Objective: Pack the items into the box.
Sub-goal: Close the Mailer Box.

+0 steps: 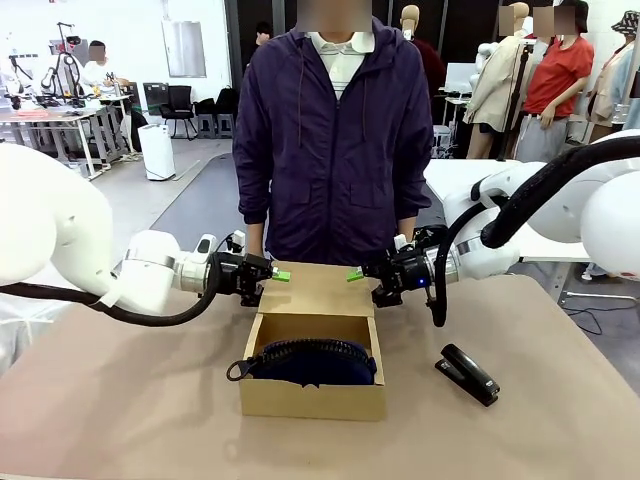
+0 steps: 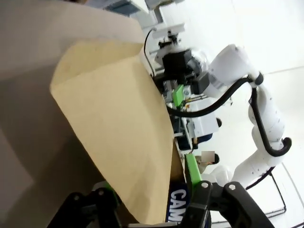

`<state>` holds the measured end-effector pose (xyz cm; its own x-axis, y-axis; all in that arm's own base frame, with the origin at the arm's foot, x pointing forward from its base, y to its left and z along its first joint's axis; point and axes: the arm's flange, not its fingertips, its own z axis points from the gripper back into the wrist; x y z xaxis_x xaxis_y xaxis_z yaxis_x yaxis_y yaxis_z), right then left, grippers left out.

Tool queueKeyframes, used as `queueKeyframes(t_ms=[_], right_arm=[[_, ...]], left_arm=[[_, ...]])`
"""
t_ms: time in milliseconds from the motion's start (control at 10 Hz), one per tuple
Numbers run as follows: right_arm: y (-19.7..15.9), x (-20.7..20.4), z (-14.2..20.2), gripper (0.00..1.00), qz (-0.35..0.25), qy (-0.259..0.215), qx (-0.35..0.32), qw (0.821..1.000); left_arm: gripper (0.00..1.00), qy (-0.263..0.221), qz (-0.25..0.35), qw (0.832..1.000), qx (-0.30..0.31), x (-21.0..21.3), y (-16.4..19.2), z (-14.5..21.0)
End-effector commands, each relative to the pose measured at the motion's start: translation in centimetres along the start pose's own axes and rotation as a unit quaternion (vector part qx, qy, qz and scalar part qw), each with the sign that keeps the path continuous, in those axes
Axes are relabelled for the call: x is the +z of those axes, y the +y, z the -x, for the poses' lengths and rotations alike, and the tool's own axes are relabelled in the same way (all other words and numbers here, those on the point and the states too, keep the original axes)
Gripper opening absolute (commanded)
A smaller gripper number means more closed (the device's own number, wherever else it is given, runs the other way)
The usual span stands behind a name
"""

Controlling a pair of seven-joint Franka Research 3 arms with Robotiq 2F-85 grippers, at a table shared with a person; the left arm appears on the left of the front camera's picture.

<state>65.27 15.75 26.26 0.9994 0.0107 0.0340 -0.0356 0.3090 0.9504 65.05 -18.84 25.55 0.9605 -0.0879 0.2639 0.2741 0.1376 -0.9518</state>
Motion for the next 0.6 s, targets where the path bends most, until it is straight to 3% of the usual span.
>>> queueKeyframes(t_ms=[0, 500], right_arm=[[1.1, 0.7, 0.7, 0.68, -0.009, -0.012, 0.002, 1.000], [5.4, 2.3, 4.8, 0.68, 0.012, -0.017, 0.102, 0.995]], left_arm=[[0.65, 0.034, -0.010, 0.999, -0.025, 0.5, -1.4, 0.6], [0.65, 0.046, 0.029, 0.986, -0.155, 1.2, -6.8, 2.5]])
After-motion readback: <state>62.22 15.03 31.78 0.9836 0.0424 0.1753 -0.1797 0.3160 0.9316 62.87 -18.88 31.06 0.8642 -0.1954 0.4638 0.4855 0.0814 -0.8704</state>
